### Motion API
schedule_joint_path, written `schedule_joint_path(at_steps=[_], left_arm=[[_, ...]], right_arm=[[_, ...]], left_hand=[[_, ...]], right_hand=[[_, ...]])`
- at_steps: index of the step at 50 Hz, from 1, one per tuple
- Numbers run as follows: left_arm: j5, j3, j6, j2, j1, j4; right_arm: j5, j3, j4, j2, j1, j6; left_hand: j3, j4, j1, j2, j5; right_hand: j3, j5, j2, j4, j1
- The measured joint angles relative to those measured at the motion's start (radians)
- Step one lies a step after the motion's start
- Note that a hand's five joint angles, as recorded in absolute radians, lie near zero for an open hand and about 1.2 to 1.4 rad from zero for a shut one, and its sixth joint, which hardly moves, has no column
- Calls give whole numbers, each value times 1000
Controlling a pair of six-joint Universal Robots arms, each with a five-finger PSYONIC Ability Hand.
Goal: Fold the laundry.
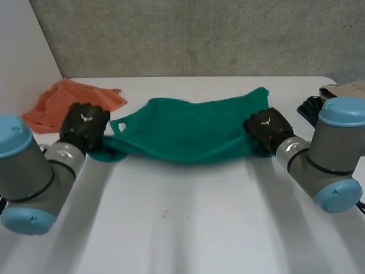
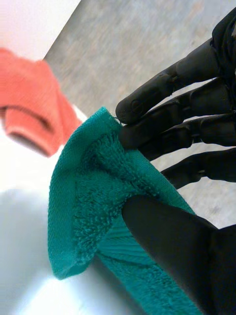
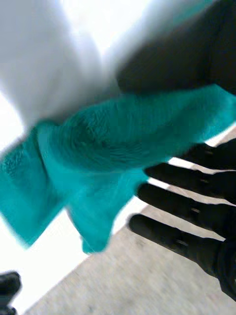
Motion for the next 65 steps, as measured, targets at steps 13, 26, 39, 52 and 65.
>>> schedule_joint_path(at_steps=[13,26,39,52,65], left_arm=[[34,-55,-6,110,18,-20],[47,-40,-50,169,23,-41],[50,-41,-53,161,26,-43],[61,-42,-35,156,51,-44],[176,-96,197,313,139,-436]], right_arm=[[-21,-162,367,-29,-94,5],[-56,-358,479,49,-179,-181],[-33,-539,469,255,-142,-193],[32,-603,480,337,-133,1],[68,-22,658,-243,-272,-468]], left_hand=[[1,0,0,0,0],[1,0,0,0,0],[1,0,0,0,0],[1,0,0,0,0],[1,0,0,0,0]], right_hand=[[-372,-408,-330,-374,-342],[-326,-319,-327,-333,-338],[-323,-311,-327,-324,-338],[471,441,477,476,431],[471,442,477,478,431]])
